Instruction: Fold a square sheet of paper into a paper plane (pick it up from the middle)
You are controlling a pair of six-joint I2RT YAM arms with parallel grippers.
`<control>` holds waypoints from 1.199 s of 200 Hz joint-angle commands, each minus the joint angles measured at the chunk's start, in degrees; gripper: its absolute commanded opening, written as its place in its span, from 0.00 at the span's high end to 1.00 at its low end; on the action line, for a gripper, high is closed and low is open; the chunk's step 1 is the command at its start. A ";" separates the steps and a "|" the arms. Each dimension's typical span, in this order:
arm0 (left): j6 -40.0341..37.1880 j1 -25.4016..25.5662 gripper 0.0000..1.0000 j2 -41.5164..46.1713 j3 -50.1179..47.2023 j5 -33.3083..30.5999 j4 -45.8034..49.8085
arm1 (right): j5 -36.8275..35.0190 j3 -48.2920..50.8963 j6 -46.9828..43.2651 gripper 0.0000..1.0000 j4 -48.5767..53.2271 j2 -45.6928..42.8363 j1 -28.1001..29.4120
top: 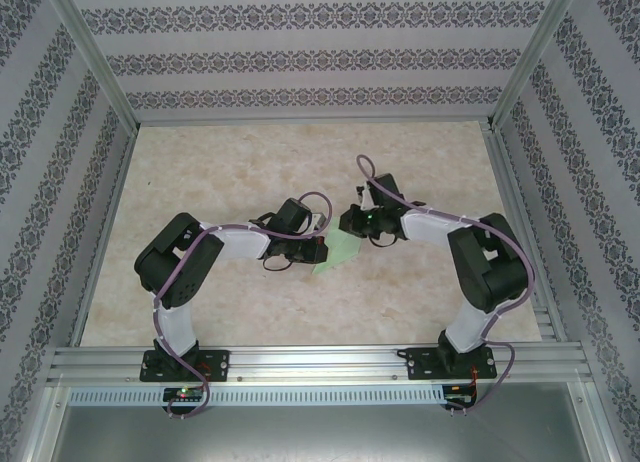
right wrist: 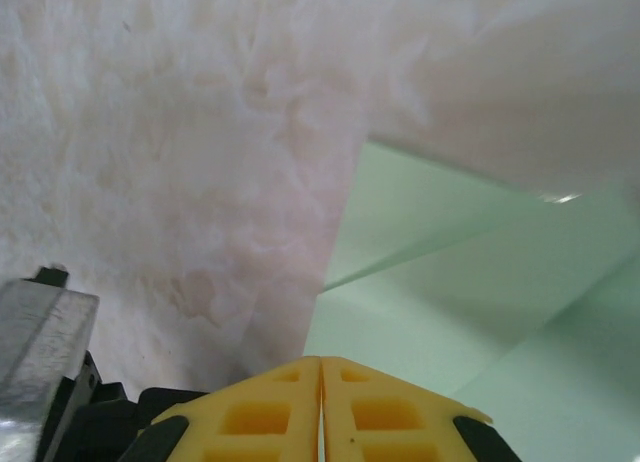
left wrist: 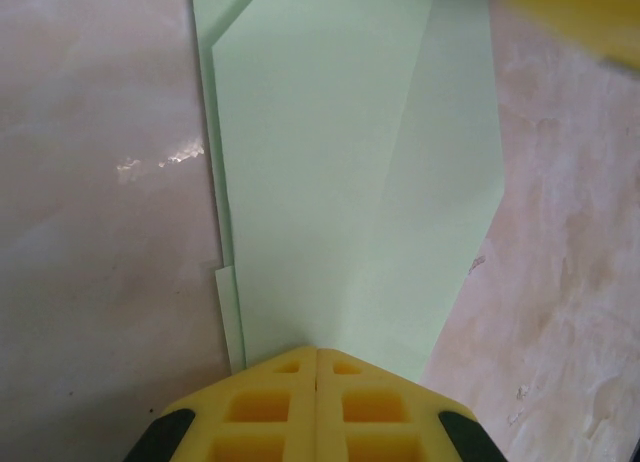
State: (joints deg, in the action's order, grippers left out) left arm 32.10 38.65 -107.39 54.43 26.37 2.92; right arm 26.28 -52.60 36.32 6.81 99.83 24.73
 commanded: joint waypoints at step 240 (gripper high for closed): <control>-0.81 0.99 0.98 -3.18 -2.58 -3.48 9.36 | 1.88 4.87 7.03 0.92 -6.47 -2.60 -0.53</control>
State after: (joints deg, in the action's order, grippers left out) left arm 31.92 38.72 -107.39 54.41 26.26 2.90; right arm 26.68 -50.76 38.26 5.93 95.98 20.82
